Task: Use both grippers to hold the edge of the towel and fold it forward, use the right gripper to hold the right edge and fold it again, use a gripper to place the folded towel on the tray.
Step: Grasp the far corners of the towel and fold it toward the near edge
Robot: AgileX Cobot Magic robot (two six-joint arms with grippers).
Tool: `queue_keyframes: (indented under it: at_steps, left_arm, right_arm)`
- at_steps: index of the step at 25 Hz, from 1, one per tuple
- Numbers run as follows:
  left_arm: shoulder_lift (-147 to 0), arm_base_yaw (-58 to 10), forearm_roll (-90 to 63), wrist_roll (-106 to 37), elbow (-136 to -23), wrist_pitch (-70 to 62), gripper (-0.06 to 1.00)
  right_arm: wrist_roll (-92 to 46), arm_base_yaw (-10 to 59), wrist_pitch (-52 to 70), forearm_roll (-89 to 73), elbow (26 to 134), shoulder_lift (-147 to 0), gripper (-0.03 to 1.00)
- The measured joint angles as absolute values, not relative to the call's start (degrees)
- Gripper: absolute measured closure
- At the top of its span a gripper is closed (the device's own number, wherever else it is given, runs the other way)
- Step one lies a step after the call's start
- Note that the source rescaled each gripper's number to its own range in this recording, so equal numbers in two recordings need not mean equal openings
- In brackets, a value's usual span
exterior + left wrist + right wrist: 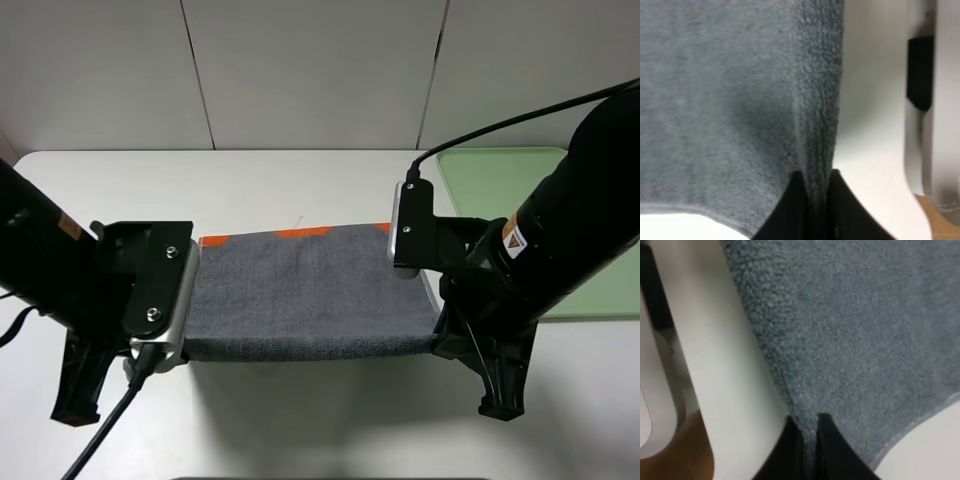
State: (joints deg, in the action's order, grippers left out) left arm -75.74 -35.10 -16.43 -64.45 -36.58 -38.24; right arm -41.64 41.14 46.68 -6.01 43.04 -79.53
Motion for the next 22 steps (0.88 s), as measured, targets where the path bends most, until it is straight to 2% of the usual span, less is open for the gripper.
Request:
queue_keyframes:
  at_steps: [10,22]
  left_arm:
    - [-74.30,-34.82,-10.22,-60.88,-36.58,-35.23,0.94]
    - [-74.30,-27.04,-10.18,-63.45,-36.58,-26.38,0.94]
  right_arm:
    - [-41.64,41.14,49.46,-4.13,49.78,-79.46,0.97]
    - [-42.19,41.33,42.02,0.00,50.13,-81.00,0.97]
